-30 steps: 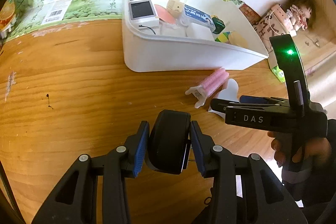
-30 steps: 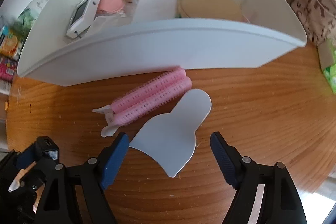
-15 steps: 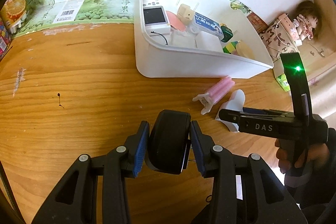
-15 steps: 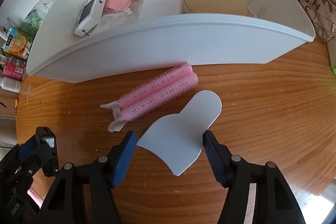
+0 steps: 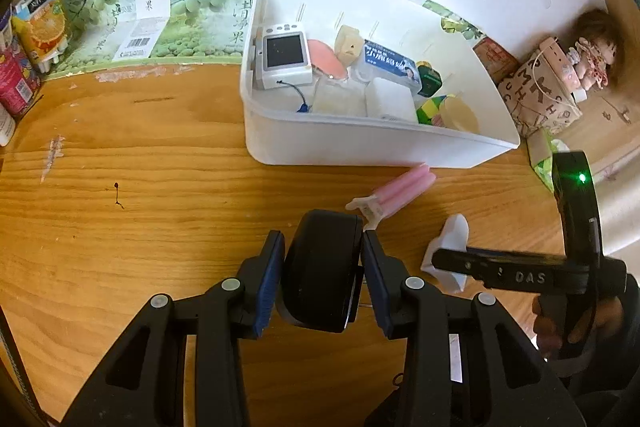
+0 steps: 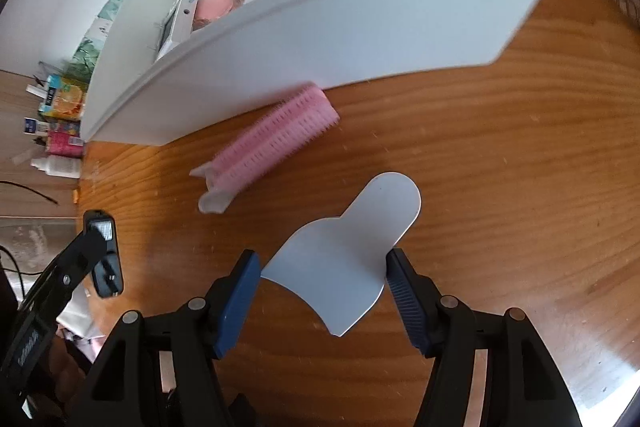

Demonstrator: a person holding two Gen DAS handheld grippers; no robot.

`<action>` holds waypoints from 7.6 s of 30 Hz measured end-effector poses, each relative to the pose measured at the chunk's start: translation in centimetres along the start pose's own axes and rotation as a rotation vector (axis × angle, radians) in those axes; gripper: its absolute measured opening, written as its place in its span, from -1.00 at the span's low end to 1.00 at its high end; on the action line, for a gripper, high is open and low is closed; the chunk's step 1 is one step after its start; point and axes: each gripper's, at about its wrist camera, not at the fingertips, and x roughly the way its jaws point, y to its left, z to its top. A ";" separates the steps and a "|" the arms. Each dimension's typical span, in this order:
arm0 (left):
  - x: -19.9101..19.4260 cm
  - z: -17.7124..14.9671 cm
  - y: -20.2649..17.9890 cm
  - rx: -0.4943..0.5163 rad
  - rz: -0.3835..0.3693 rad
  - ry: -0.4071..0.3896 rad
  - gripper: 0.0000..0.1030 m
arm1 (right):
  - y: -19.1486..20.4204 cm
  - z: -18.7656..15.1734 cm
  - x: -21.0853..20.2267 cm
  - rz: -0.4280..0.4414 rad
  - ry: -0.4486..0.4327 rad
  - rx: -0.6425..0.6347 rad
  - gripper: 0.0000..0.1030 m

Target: Organize rigid objects

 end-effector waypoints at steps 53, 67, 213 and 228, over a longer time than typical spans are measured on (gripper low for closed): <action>-8.8 0.7 4.6 -0.061 0.062 -0.178 -0.17 | 2.8 1.2 2.2 -0.066 0.121 0.140 0.52; -7.9 1.6 4.9 -0.017 0.029 -0.149 -0.17 | 3.4 1.3 3.4 -0.181 0.135 0.179 0.52; -1.2 12.5 -4.5 -0.102 0.051 -0.277 -0.16 | 6.0 7.5 -13.8 0.028 -0.464 -0.543 0.11; -2.3 12.8 -5.7 -0.075 0.038 -0.322 0.46 | 3.9 7.4 -16.0 0.074 -0.648 -0.483 0.48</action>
